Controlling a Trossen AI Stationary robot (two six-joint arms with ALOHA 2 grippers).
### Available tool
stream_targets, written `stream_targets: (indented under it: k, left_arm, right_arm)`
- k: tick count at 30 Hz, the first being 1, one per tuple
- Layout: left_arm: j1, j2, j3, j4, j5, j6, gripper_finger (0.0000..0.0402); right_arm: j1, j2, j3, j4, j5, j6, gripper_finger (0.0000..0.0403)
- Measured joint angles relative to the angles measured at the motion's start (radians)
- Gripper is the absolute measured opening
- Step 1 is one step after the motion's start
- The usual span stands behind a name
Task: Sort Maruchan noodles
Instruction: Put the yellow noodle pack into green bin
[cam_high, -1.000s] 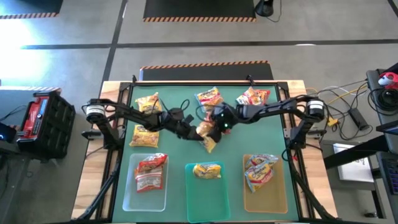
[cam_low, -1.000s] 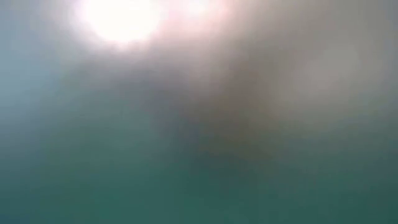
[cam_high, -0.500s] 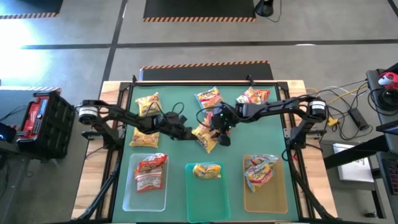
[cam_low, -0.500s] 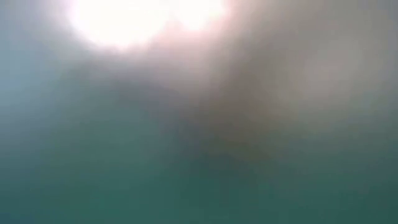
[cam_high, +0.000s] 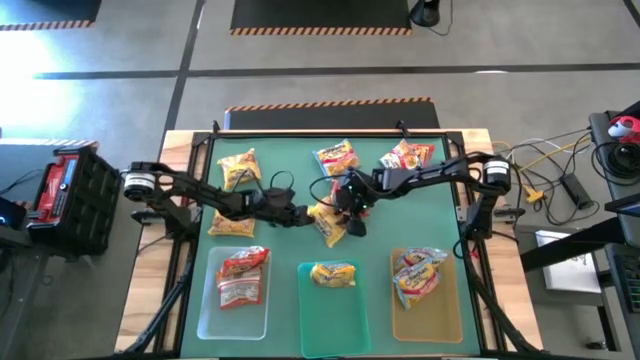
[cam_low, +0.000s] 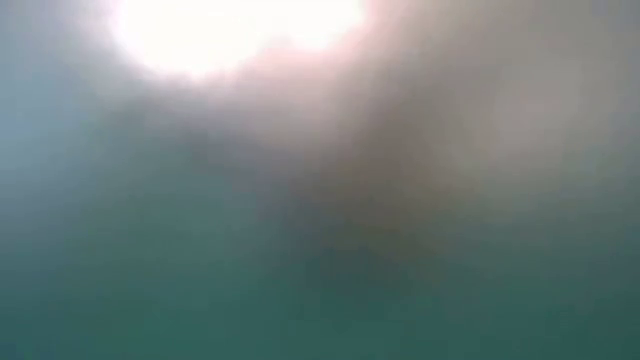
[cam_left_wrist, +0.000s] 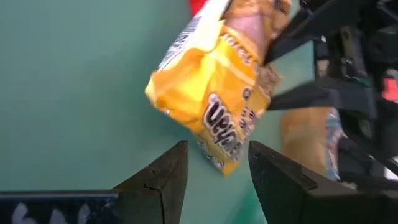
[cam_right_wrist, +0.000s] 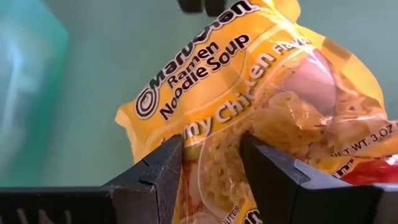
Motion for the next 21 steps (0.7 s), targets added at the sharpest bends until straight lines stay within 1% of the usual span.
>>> stream_targets:
  k: [3,7,10,13,18,21]
  left_arm:
    - [-0.021,0.000,0.007,-0.031,-0.067,-0.013,0.0151]
    - [-0.039,0.000,0.007,-0.036,-0.162,-0.018,0.0151]
    - [-0.042,0.000,0.007,-0.036,-0.215,-0.011,0.0151]
    - [-0.041,0.000,0.007,-0.051,-0.225,0.002,0.0151]
    - [-0.044,0.000,0.007,-0.103,-0.267,0.025,0.0151]
    - [-0.044,0.000,0.006,-0.132,-0.298,0.027,0.0151]
  right_arm:
    - [0.000,0.022,0.001,0.009,-0.014,0.116,0.0160]
    - [-0.002,0.048,-0.001,0.032,-0.032,0.238,0.0160]
    - [-0.001,0.078,-0.001,0.065,-0.035,0.339,0.0160]
    - [0.000,0.108,-0.002,0.105,-0.036,0.423,0.0160]
    - [0.000,0.134,-0.004,0.239,-0.010,0.532,0.0160]
    - [0.000,0.136,-0.004,0.295,0.011,0.565,0.0160]
